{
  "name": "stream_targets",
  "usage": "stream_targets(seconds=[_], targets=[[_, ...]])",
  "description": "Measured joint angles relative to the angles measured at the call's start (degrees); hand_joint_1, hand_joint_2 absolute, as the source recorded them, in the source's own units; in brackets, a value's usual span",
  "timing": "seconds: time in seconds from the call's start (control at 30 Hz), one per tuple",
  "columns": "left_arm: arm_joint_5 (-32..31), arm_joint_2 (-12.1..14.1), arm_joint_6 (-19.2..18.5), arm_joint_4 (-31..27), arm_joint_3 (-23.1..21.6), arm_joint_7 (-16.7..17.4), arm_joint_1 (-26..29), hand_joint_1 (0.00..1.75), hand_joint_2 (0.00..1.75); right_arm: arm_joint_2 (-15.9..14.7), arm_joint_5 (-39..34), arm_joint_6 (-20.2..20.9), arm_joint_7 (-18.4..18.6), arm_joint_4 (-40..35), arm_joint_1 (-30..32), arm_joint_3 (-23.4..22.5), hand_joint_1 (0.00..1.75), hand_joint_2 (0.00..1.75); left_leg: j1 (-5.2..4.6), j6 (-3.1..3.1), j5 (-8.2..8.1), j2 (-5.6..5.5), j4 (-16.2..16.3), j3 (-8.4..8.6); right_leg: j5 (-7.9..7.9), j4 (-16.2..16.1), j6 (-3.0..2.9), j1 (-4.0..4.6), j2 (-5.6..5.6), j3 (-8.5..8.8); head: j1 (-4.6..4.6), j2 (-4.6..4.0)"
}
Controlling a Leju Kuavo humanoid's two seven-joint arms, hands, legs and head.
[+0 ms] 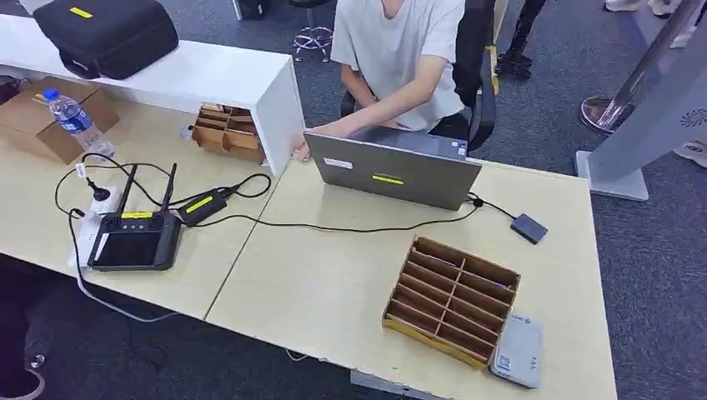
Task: Pass the card to the sensor for recognition and then transmit it.
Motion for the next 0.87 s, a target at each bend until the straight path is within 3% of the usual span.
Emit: stream_targets(seconds=[0.33, 0.87], targets=[[0.5, -0.15, 0.17, 0.0, 0.0, 0.15, 0.06, 0.0, 1.75, 5.66, -0.13, -0.68, 0.2, 0.98, 6.43, -3.08, 0.0, 1.75, 0.05, -0.01, -0.01, 0.02, -0.01, -0.01, -0.03, -0.01, -0.04, 0.05, 0.02, -0.01, -0.02, 0.0], [1.29, -0.2, 0.09, 0.0, 0.0, 0.72, 0.05, 0.0, 1.75, 10.8, 0.61, -0.68, 0.74, 3.63, 15.15, -7.39, 0.0, 1.75, 0.06, -0.1, -0.07, 0.05, -0.02, 0.06, -0.06, -0.02, -0.04, 0.06, 0.07, -0.01, 0.0, 0.0]])
